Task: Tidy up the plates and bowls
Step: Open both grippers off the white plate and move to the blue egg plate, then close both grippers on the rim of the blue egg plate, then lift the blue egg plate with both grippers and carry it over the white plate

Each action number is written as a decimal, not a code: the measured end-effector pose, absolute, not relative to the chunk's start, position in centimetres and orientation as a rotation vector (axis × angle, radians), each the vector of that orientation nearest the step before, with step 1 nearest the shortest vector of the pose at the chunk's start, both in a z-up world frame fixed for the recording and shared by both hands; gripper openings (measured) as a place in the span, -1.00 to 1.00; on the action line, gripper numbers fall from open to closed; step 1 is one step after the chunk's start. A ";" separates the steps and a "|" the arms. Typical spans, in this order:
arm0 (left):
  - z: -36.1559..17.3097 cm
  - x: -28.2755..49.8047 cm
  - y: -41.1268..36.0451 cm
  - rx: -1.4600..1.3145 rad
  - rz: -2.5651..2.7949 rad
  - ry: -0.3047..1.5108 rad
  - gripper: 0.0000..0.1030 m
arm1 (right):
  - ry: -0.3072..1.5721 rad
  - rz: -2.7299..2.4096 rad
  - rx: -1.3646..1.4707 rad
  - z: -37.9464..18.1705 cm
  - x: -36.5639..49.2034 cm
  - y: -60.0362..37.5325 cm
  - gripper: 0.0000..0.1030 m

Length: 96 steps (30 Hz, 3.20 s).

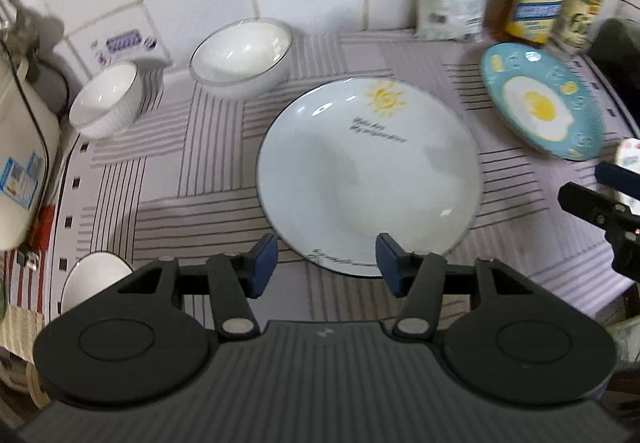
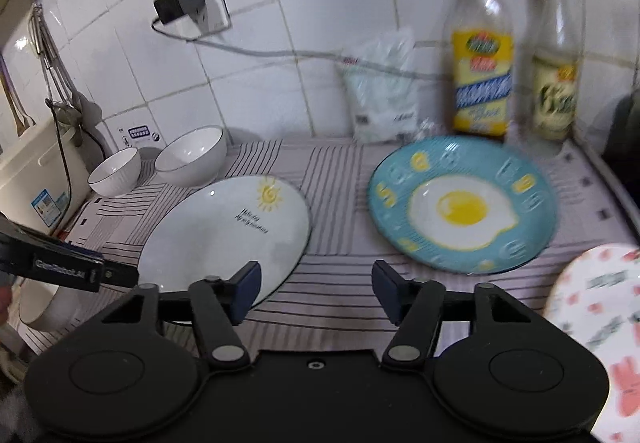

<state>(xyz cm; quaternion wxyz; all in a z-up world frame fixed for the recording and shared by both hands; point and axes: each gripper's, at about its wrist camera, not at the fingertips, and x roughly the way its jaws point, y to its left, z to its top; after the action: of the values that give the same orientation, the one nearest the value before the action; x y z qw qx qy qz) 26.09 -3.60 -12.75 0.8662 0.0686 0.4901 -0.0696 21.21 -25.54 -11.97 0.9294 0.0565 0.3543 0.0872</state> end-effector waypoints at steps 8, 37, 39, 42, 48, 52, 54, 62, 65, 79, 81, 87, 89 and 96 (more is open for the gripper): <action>-9.4 25.1 -8.0 0.193 -0.256 0.973 0.28 | 0.662 0.162 0.137 -8.4 18.5 -28.3 0.51; -10.2 31.3 -17.5 0.293 -0.311 0.873 0.88 | 0.577 -0.013 0.196 -9.0 22.7 -37.5 0.67; -11.1 32.2 -17.9 0.283 -0.302 0.872 0.88 | 0.597 -0.026 0.180 -9.5 23.6 -37.9 0.67; -12.6 33.6 -18.5 0.259 -0.297 0.893 0.89 | 0.644 -0.044 0.148 -10.5 25.2 -38.7 0.67; -15.8 35.7 -19.9 0.228 -0.288 0.936 0.88 | 0.728 -0.072 0.184 -13.1 28.4 -41.0 0.60; -17.2 36.7 -20.8 0.243 -0.284 0.949 0.82 | 0.760 -0.084 0.210 -14.6 29.8 -42.1 0.43; -17.8 37.4 -21.3 0.252 -0.280 0.959 0.81 | 0.764 -0.096 0.225 -15.2 30.4 -42.6 0.36; -18.9 38.9 -21.6 0.227 -0.288 0.995 0.42 | 0.798 -0.086 0.228 -16.7 32.4 -43.4 0.26; -19.5 39.1 -21.9 0.216 -0.312 1.016 0.12 | 0.822 -0.064 0.244 -17.3 33.0 -43.7 0.07; -20.0 39.7 -22.8 0.137 -0.362 1.041 -0.59 | 0.845 0.014 0.361 -18.6 33.5 -45.2 -0.58; -20.1 39.9 -22.7 0.107 -0.348 1.047 -0.56 | 0.839 0.018 0.375 -18.7 33.6 -45.4 -0.58; -20.5 40.0 -22.3 0.054 -0.328 1.061 -0.53 | 0.818 0.036 0.446 -18.1 33.0 -46.1 -0.72; -20.5 39.9 -21.9 0.050 -0.340 1.081 -0.53 | 0.821 0.043 0.411 -17.8 32.8 -45.6 -0.72; -19.0 38.1 -20.4 0.088 -0.432 1.046 -0.54 | 0.814 0.072 0.410 -16.8 32.0 -45.2 -0.72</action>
<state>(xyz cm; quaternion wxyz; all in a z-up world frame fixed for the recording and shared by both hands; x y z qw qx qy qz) 38.07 -20.43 -19.01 0.8434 0.0415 0.4952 -0.2044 31.95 -45.19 -16.82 0.8973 0.1981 0.3929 0.0348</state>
